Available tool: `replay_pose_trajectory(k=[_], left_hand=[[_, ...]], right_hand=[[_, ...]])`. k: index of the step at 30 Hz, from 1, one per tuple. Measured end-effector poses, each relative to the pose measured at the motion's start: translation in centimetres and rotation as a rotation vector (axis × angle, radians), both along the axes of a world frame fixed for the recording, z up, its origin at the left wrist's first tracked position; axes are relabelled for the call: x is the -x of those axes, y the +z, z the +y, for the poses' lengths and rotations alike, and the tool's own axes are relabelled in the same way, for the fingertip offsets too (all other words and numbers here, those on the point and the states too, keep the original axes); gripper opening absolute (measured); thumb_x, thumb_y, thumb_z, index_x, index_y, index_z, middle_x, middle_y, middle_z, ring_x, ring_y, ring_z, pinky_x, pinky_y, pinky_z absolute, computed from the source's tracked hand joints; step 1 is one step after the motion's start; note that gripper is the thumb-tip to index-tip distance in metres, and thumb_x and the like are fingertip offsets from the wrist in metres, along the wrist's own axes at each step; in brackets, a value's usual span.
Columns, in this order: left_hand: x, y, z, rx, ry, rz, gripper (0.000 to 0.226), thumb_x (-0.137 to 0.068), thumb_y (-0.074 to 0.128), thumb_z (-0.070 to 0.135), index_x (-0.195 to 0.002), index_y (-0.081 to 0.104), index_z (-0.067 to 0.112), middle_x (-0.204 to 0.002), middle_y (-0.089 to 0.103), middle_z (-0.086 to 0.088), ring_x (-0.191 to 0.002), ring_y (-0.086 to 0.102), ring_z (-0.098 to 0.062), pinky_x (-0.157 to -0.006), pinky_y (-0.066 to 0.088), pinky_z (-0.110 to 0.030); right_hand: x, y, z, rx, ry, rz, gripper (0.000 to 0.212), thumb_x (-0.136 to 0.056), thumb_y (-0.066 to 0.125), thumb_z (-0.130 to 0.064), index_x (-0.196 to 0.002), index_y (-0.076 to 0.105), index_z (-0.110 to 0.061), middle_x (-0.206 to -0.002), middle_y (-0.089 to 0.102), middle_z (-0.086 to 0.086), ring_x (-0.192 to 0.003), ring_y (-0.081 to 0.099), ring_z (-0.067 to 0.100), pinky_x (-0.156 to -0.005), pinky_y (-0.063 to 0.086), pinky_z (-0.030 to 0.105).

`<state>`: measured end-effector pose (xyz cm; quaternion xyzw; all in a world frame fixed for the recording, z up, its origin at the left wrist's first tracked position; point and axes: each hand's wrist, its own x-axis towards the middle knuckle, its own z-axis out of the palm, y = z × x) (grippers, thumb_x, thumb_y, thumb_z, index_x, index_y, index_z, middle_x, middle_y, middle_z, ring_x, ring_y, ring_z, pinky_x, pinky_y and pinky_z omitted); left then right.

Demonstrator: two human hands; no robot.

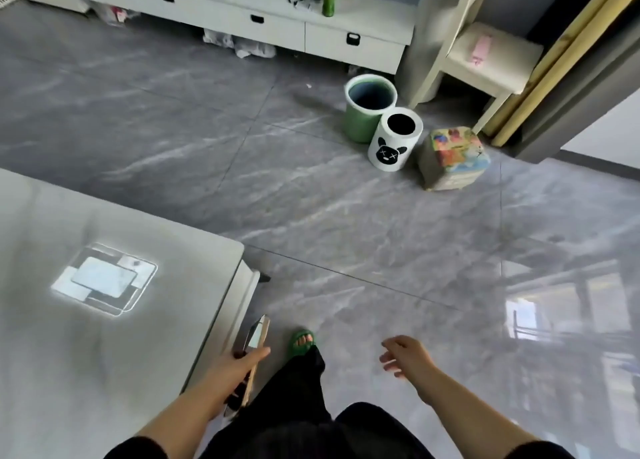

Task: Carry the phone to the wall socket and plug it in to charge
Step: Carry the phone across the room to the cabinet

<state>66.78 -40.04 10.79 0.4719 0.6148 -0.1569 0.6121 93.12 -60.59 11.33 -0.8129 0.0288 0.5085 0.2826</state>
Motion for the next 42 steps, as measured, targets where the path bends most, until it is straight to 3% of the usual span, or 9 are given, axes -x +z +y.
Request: replay_pose_trajectory(k=[9,13,17,20,23,27,32,35,42], left_hand=[[-14.7,0.2,12.9,-0.018,0.128,-0.066,0.056,-0.067,0.075,0.058,-0.088,0.067,0.007,-0.071,0.066,-0.01,-0.062,0.062,-0.025,-0.05,0.046,-0.026],[-21.4,-0.6,17.8,-0.031,0.172,-0.11,0.056,-0.067,0.075,0.057,-0.091,0.07,0.007,-0.081,0.07,-0.008,-0.072,0.064,-0.025,-0.055,0.05,-0.031],[-26.1,-0.7,22.1,-0.066,0.235,-0.092,0.049,-0.071,0.072,0.056,-0.081,0.067,0.009,-0.071,0.069,-0.008,-0.061,0.064,-0.019,-0.055,0.049,-0.026],[-27.6,-0.6,24.0,-0.054,0.364,-0.061,0.055,-0.071,0.072,0.059,-0.092,0.066,0.009,-0.08,0.071,-0.014,-0.065,0.065,-0.022,-0.052,0.047,-0.025],[-28.0,-0.4,26.2,-0.024,0.479,-0.066,0.057,-0.07,0.072,0.062,-0.089,0.068,0.008,-0.067,0.061,-0.009,-0.056,0.06,-0.021,-0.043,0.039,-0.022],[-27.5,-0.5,30.2,0.014,0.632,-0.042,0.057,-0.069,0.071,0.062,-0.086,0.063,0.007,-0.051,0.06,-0.003,-0.06,0.058,-0.024,-0.045,0.04,-0.025],[-28.0,-0.6,38.0,0.046,0.694,-0.059,0.056,-0.067,0.078,0.055,-0.088,0.063,0.005,-0.044,0.057,-0.001,-0.054,0.062,-0.021,-0.041,0.041,-0.023],[-29.2,-0.3,44.1,0.01,0.67,-0.089,0.048,-0.07,0.076,0.054,-0.074,0.058,0.009,-0.052,0.046,-0.002,-0.056,0.051,-0.02,-0.045,0.034,-0.023],[-33.3,0.9,58.8,0.024,0.619,-0.128,0.041,-0.078,0.072,0.048,-0.081,0.058,0.009,-0.08,0.051,-0.011,-0.073,0.053,-0.023,-0.056,0.036,-0.029]], right_hand=[[-14.3,-1.3,5.8,0.172,-0.006,0.058,0.015,-0.094,0.055,-0.017,-0.093,0.064,-0.006,-0.068,0.068,0.01,-0.047,0.058,0.02,-0.047,0.039,0.024],[-21.9,-1.8,11.5,0.192,0.068,0.05,0.014,-0.093,0.055,-0.017,-0.091,0.064,-0.006,-0.066,0.069,0.01,-0.045,0.058,0.019,-0.046,0.039,0.024],[-29.2,-1.5,21.3,0.136,0.212,0.078,0.014,-0.094,0.053,-0.016,-0.086,0.062,-0.008,-0.068,0.066,0.011,-0.047,0.057,0.019,-0.048,0.036,0.024],[-32.1,-0.4,29.6,0.079,0.347,0.124,0.016,-0.096,0.052,-0.017,-0.095,0.062,-0.005,-0.075,0.064,0.013,-0.053,0.056,0.02,-0.049,0.038,0.024],[-33.5,0.2,38.0,-0.007,0.477,0.071,0.02,-0.096,0.052,-0.017,-0.102,0.062,-0.001,-0.081,0.066,0.015,-0.059,0.058,0.021,-0.051,0.043,0.024],[-33.8,1.2,48.8,-0.101,0.576,0.049,0.018,-0.095,0.052,-0.019,-0.101,0.064,-0.006,-0.084,0.07,0.012,-0.067,0.062,0.023,-0.065,0.044,0.03],[-34.4,1.0,60.2,-0.142,0.613,0.054,0.021,-0.096,0.051,-0.023,-0.098,0.065,-0.007,-0.082,0.07,0.01,-0.066,0.062,0.022,-0.062,0.044,0.029],[-35.2,0.7,65.5,-0.121,0.622,0.045,0.022,-0.097,0.05,-0.024,-0.098,0.065,-0.008,-0.083,0.071,0.01,-0.068,0.063,0.022,-0.063,0.045,0.029],[-39.5,0.8,73.7,-0.035,0.554,-0.005,0.018,-0.096,0.051,-0.02,-0.095,0.064,-0.008,-0.082,0.071,0.012,-0.064,0.061,0.023,-0.06,0.044,0.029]])
